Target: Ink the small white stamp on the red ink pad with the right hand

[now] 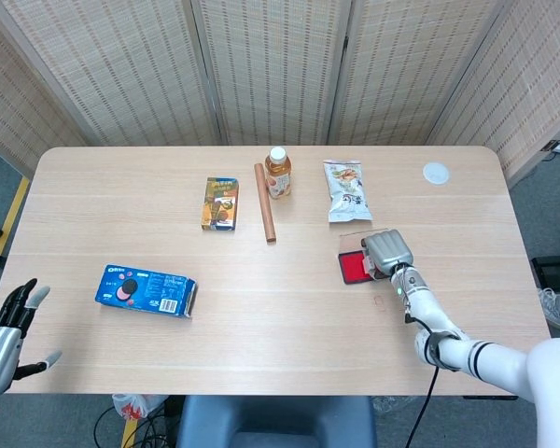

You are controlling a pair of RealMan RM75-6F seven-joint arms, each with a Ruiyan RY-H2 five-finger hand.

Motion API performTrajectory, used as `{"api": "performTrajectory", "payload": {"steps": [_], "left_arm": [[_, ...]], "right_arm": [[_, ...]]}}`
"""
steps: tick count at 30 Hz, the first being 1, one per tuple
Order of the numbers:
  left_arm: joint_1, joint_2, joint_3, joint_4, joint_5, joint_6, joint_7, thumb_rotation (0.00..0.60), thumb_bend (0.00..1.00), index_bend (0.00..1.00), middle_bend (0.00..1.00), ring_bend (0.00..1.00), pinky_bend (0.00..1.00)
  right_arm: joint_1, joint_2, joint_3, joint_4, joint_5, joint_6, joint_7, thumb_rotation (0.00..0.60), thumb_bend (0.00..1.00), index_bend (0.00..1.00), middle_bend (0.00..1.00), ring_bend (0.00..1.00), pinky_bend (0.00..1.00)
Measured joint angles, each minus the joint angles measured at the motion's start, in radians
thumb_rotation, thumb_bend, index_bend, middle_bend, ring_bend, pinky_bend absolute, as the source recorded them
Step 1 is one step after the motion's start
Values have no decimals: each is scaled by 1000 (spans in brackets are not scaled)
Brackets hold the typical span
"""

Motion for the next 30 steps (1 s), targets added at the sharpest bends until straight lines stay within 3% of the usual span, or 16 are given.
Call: {"api": "performTrajectory", "payload": {"steps": [12, 25, 30], "left_arm": [[2, 0, 0, 0, 6, 8, -5, 600, 106, 52, 0, 0, 351], [-13, -12, -8, 5, -11, -24, 26, 600, 106, 52, 0, 0, 351], [-13, -12, -9, 5, -14, -23, 25, 600, 106, 52, 0, 0, 351]], "right_arm": [[-3, 16, -7, -25, -15, 13, 19, 600, 338, 872, 974, 776, 736], [-50, 223, -26, -386, -102, 153, 4, 600, 339, 871, 964, 776, 736], [-68, 237, -63, -417, -143, 173, -11, 600, 338, 871, 957, 776, 736]]}}
